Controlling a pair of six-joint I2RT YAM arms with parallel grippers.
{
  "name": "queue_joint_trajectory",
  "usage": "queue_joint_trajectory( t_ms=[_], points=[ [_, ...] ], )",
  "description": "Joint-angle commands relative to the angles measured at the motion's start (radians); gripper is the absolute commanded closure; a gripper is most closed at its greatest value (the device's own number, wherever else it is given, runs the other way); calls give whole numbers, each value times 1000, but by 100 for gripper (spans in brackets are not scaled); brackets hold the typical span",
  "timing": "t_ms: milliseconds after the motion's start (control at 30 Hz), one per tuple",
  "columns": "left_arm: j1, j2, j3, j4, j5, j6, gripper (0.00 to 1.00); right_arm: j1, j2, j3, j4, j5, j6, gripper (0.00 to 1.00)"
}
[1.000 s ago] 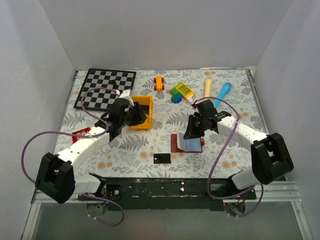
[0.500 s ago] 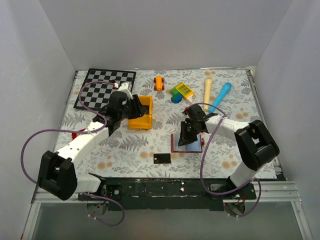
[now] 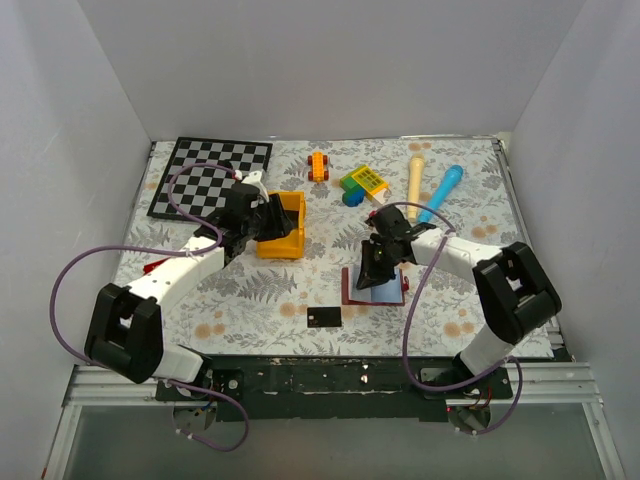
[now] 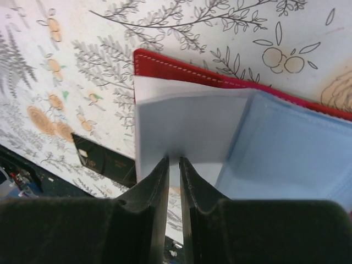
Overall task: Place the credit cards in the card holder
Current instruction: Open the card holder at the center of the board.
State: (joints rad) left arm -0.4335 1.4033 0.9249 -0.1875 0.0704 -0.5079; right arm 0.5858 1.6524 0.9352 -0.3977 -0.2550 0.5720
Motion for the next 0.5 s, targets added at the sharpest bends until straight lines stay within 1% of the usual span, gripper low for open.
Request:
queue_joint_trajectory(
  t_ms=[0,133,367,433,467],
  points=[
    [7,-27,28,10,11,12,56,5,-118,43,-16,17,-15,78],
    [9,-36,19,6,9,12,56,5,-157,66,-27,23,-21,77],
    [9,-50,5,8,11,16,55,5,-174,68,-50,75,-15,77],
    [9,-59,3,13,17,20,55,5,-193,63,-72,129,3,77],
    [9,-66,2,17,20,26,56,5,-207,54,-82,185,18,77]
  ],
)
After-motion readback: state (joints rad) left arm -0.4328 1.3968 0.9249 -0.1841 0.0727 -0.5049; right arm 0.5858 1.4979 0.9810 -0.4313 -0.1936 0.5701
